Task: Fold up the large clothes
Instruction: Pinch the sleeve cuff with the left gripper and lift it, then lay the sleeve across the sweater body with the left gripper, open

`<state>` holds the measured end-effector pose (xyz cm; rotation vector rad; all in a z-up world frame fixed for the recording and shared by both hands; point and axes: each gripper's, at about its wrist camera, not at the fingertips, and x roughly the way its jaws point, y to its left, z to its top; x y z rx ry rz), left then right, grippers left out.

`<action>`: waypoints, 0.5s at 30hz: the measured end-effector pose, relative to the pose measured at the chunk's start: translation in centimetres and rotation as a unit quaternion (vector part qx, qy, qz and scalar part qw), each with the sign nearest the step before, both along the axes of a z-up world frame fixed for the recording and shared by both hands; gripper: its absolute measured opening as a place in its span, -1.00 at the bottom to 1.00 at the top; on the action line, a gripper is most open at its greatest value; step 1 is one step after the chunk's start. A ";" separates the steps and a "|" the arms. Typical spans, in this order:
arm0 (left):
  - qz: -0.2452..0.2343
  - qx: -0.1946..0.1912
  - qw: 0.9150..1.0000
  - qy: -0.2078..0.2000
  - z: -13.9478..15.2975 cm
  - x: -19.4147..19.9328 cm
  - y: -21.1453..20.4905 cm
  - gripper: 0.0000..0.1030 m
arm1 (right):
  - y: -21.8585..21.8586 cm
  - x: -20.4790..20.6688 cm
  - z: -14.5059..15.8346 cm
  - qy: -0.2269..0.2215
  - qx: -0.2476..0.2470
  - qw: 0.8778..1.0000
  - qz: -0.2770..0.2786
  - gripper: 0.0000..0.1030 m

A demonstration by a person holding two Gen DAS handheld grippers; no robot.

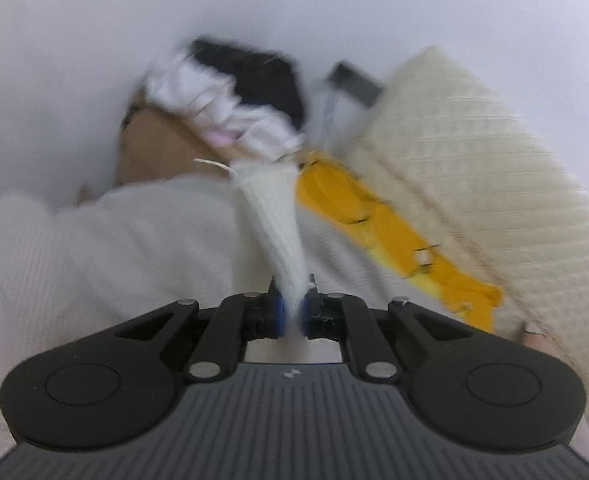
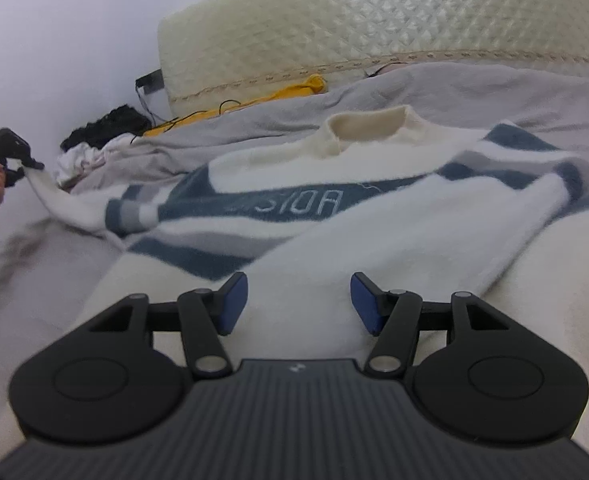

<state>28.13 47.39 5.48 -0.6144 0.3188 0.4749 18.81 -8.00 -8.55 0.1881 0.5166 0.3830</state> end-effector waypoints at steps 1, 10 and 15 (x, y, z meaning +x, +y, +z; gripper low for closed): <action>-0.009 0.006 1.000 -0.003 1.3 -0.4 -1.1 -0.82 | -0.3 -0.1 0.4 0.003 0.005 1.000 -0.005 0.16; -0.084 0.105 0.991 -0.006 12.1 -1.8 -13.9 -0.82 | -4.8 -2.3 5.9 0.010 0.041 0.999 -0.030 0.17; -0.132 0.150 0.980 -0.016 15.3 -2.0 -22.7 -0.82 | -8.0 -4.2 7.9 0.017 0.093 0.995 -0.013 0.17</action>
